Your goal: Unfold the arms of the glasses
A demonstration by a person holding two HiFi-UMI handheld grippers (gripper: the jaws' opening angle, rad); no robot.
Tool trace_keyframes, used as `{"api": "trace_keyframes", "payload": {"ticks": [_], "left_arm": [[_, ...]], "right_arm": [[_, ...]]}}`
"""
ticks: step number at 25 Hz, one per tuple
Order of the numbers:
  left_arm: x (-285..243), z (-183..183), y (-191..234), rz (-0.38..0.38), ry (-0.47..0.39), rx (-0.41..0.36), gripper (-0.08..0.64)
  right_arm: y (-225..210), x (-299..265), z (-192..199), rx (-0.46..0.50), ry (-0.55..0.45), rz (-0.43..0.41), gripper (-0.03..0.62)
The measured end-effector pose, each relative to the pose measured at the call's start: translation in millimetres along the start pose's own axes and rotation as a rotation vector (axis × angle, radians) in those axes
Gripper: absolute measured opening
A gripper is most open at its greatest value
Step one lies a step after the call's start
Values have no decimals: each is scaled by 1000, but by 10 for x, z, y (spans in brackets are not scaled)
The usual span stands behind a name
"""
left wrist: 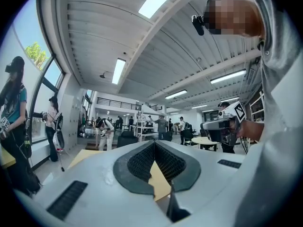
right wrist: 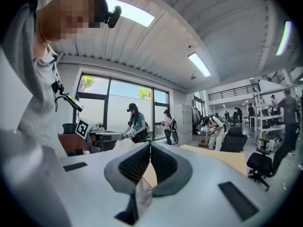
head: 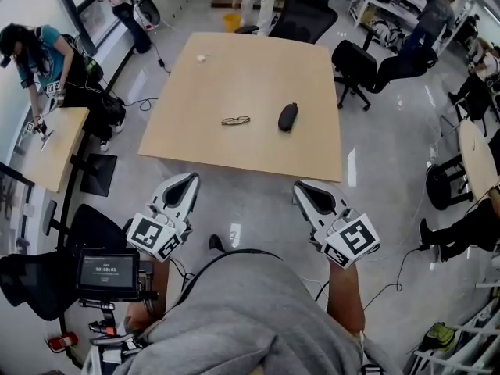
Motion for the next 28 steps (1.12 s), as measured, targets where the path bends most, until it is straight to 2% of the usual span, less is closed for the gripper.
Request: {"api": "trace_keyframes", "payload": {"ticks": [4, 10, 16, 20, 24, 28], "left_arm": [[-101, -41, 455, 33, -6, 9, 6], [-50, -101, 1121, 99, -11, 8, 6], [77, 66, 1686, 124, -5, 50, 6], [85, 194, 1988, 132, -18, 71, 6], [50, 344, 2278, 108, -36, 121, 6], [-97, 534, 2557, 94, -12, 156, 6]], "right_arm": [[-61, -335, -117, -22, -1, 36, 8], [-11, -851, -149, -26, 52, 129, 8], [114, -1317, -117, -34, 88, 184, 8], [185, -1652, -72, -34, 115, 178, 8], [152, -2037, -9, -23, 160, 145, 8], [0, -2477, 58, -34, 184, 107, 8]]}}
Point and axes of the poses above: the fingertips, and each gripper's own axes: x backward along the fingers, y to its left, z out of its underside, the point moved 3 cm from there along x, backward along the fingers, and after that the axes turned 15 degrees about z, right-handed, at the moved point
